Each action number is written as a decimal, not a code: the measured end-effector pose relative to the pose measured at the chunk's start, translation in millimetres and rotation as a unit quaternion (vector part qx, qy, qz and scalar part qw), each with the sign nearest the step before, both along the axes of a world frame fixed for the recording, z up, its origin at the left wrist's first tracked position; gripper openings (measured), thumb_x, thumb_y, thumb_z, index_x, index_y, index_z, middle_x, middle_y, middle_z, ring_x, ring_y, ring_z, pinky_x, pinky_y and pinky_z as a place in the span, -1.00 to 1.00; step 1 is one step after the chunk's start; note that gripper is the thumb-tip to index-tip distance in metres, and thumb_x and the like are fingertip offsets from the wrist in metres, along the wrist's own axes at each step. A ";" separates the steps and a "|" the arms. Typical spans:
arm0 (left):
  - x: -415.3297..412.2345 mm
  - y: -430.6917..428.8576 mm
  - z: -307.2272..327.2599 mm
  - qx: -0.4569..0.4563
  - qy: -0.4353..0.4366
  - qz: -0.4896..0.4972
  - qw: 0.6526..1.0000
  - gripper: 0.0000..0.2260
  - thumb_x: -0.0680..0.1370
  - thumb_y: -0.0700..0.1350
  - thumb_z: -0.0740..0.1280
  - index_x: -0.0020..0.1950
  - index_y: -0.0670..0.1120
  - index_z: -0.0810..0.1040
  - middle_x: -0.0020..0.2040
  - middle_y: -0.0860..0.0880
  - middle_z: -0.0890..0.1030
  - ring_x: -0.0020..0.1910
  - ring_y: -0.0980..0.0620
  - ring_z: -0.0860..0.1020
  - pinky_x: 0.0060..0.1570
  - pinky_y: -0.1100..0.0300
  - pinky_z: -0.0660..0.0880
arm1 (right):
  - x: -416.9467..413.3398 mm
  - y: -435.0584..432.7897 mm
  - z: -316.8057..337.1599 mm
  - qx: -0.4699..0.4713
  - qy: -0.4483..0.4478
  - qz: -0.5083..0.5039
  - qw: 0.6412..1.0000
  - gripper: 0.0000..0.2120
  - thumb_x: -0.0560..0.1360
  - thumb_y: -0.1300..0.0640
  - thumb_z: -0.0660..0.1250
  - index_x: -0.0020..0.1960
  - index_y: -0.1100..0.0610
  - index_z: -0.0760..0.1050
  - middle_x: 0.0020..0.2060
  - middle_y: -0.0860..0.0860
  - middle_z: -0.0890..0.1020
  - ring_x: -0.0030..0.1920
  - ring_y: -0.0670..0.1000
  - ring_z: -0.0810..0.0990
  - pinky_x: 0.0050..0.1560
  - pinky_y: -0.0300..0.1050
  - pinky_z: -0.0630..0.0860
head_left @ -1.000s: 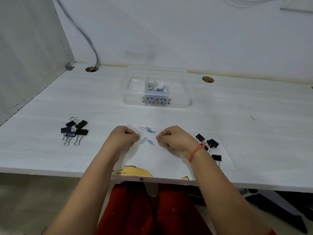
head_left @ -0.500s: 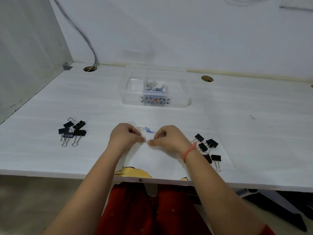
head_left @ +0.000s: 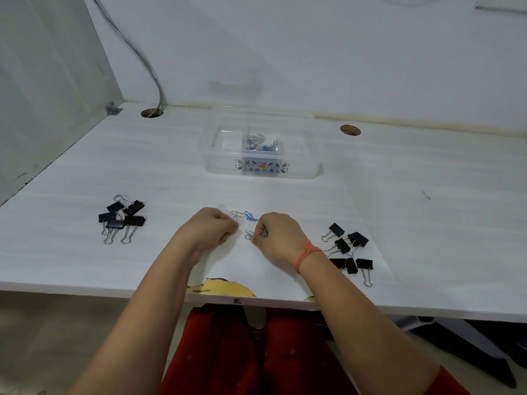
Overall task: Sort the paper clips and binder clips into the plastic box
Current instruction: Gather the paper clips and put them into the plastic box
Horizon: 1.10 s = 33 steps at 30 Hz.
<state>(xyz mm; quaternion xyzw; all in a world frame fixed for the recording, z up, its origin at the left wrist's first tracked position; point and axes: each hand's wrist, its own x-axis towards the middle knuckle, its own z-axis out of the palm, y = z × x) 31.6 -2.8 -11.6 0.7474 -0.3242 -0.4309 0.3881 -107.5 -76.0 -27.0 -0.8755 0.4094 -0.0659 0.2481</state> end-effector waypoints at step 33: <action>10.2 -40.8 -2.9 0.010 -0.275 -0.075 0.959 -0.95 0.36 -0.17 0.46 -0.24 -0.10 0.61 -0.37 0.05 0.51 -0.32 0.03 0.47 -0.39 0.27 0.31 | 3.6 -13.9 -2.3 0.044 -0.087 -0.090 0.991 -0.68 0.31 -0.04 0.48 -0.04 0.11 0.56 -0.18 -0.10 0.47 -0.15 -0.07 0.43 -0.20 -0.20 0.31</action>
